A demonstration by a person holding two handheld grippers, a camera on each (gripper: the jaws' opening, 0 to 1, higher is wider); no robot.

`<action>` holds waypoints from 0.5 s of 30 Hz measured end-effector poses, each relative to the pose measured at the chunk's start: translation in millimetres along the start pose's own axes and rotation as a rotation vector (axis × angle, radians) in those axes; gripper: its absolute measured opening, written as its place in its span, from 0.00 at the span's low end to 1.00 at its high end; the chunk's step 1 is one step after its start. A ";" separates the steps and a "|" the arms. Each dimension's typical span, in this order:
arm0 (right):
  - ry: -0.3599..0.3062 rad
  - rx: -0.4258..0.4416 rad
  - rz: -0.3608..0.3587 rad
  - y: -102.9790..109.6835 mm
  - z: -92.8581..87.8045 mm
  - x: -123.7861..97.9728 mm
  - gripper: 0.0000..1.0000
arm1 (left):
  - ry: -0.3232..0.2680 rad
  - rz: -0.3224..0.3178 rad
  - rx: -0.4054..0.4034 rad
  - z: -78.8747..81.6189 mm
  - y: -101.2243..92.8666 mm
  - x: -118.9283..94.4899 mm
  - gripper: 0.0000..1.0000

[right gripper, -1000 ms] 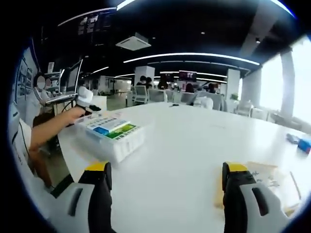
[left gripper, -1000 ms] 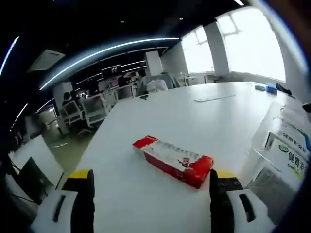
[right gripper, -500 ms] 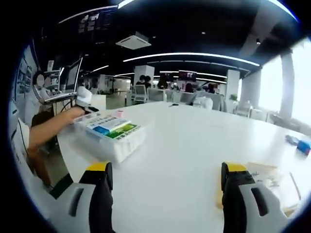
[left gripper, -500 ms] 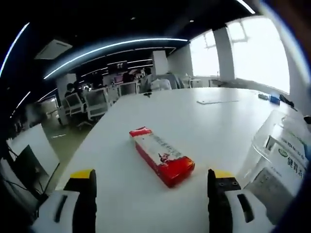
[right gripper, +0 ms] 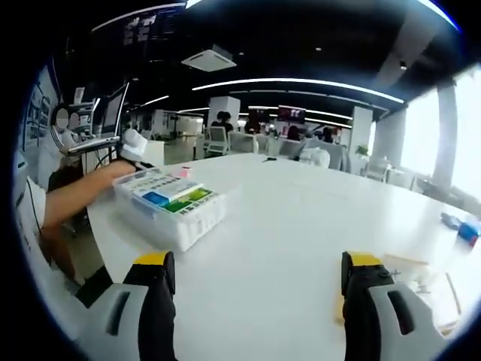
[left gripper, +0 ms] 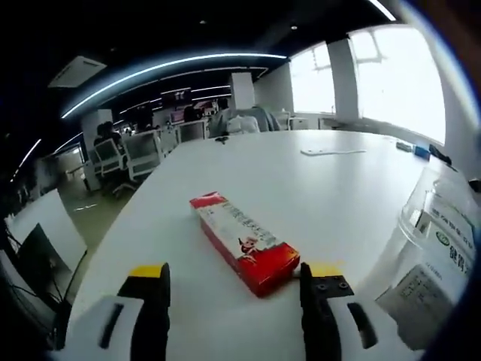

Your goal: Arrange the small medicine boxes into an aligned row inside the storage area until every box is upright, visible, and separated from the surrounding clutter.

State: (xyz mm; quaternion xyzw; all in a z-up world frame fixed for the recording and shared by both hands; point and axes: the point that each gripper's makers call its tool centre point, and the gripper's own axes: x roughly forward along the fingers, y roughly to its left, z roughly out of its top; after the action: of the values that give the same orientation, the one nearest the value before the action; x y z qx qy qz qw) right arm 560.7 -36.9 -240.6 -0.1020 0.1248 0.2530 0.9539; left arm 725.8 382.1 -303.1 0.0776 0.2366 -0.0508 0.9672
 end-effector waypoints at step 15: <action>0.005 0.004 -0.005 -3.2 -3.8 3.5 0.88 | -0.020 -0.021 0.003 2.7 -4.9 7.7 0.54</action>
State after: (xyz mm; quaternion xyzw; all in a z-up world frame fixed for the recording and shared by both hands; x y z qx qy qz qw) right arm 564.6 -39.0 -244.8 -0.1012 0.1273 0.2499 0.9545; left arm 733.2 376.4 -304.9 0.0760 0.2278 -0.0618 0.9688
